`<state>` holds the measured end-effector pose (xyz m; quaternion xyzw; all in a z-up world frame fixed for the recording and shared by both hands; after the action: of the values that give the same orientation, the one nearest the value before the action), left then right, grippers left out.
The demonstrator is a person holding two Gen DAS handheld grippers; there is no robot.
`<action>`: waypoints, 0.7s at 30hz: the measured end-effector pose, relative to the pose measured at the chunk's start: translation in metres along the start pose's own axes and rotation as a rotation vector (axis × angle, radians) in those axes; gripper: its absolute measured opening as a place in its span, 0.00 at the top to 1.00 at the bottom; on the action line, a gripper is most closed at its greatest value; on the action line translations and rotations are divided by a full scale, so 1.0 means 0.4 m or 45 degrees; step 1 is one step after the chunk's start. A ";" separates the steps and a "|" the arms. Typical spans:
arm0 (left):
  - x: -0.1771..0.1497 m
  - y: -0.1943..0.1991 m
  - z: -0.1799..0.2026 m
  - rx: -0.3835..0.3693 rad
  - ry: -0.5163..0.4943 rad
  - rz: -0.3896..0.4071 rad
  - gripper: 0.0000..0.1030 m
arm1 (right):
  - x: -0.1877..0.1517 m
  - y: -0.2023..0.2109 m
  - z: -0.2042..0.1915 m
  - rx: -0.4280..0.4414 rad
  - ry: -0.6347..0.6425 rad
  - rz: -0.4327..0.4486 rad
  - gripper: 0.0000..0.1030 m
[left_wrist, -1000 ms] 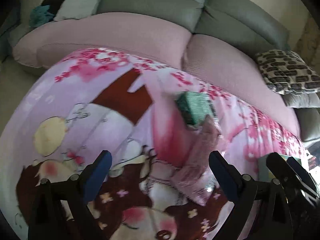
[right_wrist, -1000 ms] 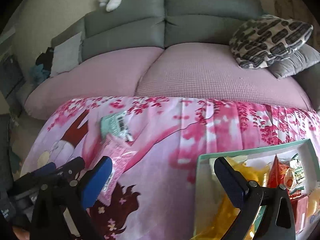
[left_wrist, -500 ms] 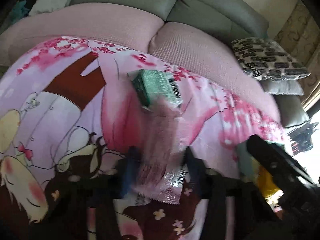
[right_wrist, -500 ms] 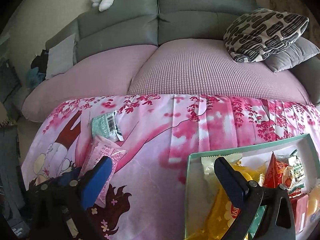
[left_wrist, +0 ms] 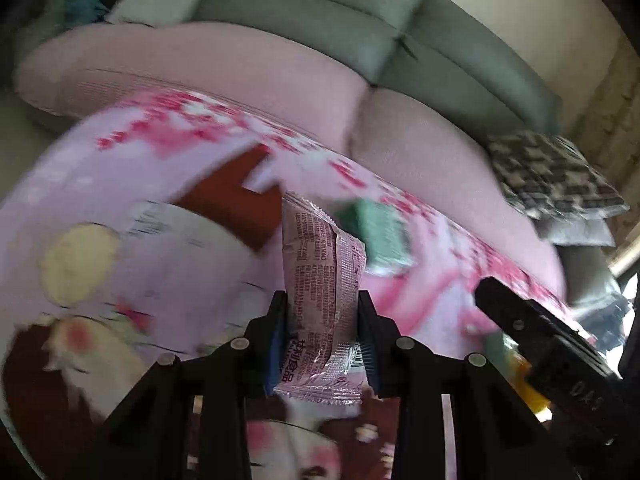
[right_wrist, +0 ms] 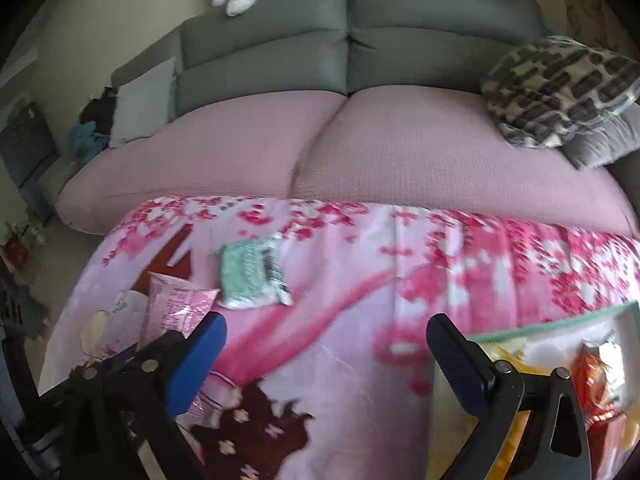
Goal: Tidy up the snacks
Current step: 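Grasp the pink wrapper pack with the left gripper while the right gripper approaches the green-and-white pack, then grasp the green-and-white pack with the right gripper while the left gripper holds the pink pack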
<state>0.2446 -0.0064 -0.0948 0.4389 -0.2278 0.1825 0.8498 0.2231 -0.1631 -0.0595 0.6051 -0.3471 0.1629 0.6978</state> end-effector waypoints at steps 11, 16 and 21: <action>0.031 0.064 -0.148 0.093 0.165 0.131 0.66 | -0.004 -0.128 -0.171 0.099 0.134 -0.113 0.25; 0.031 0.068 -0.158 0.102 0.169 0.136 0.66 | -0.001 -0.173 -0.200 0.096 0.163 -0.144 0.36; 0.031 0.070 -0.159 0.105 0.172 0.135 0.66 | 0.003 -0.195 -0.213 0.085 0.171 -0.167 0.42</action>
<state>0.2550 0.0629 -0.1020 0.4476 -0.1852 0.2658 0.8335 0.2988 -0.0986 -0.1182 0.6370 -0.2535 0.1687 0.7082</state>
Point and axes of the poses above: each gripper's, at about its wrist camera, not at the fingertips, and y roughly against the way its jaws point, z to its right, x to its top, the point moved 10 cm from there along -y, roughly the way its jaws point, and after that the axes turned 12 degrees about -x, right-handed, at the moved point
